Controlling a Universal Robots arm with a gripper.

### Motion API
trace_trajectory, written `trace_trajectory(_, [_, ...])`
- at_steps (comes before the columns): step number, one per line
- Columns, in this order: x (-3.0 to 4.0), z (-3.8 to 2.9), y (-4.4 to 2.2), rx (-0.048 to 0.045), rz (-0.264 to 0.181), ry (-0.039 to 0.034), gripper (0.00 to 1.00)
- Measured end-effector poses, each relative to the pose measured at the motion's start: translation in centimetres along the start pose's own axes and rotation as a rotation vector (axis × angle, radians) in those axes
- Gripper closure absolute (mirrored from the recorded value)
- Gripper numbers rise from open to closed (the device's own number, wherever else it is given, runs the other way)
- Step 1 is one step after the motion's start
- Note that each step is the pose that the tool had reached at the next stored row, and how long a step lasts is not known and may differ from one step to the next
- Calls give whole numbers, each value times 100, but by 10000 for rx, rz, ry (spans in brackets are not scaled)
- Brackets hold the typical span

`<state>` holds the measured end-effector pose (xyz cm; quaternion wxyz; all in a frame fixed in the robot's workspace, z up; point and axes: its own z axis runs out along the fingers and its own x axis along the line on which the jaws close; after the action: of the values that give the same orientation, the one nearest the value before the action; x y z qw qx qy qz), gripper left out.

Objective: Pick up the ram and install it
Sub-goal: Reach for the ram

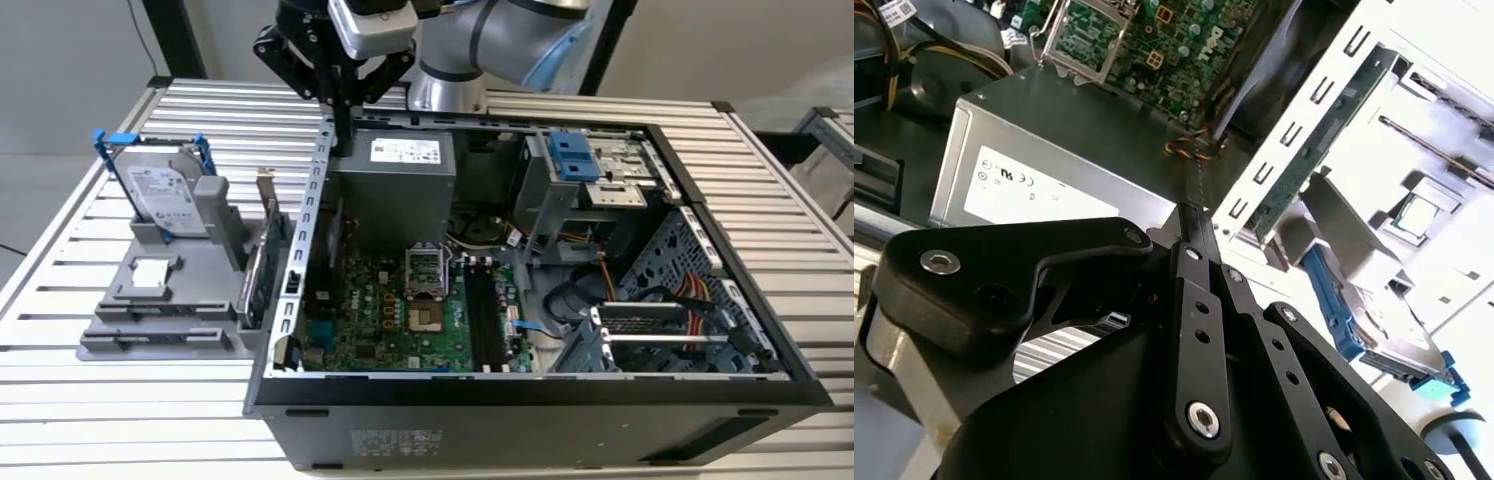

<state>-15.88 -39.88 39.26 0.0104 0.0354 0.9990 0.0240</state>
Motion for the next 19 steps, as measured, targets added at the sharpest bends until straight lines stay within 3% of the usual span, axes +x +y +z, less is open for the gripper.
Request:
trace_trajectory(9, [65, -1, -4, 0, 1, 0, 100])
trace_trajectory(19, [92, -2, -6, -1, -1, 0, 100])
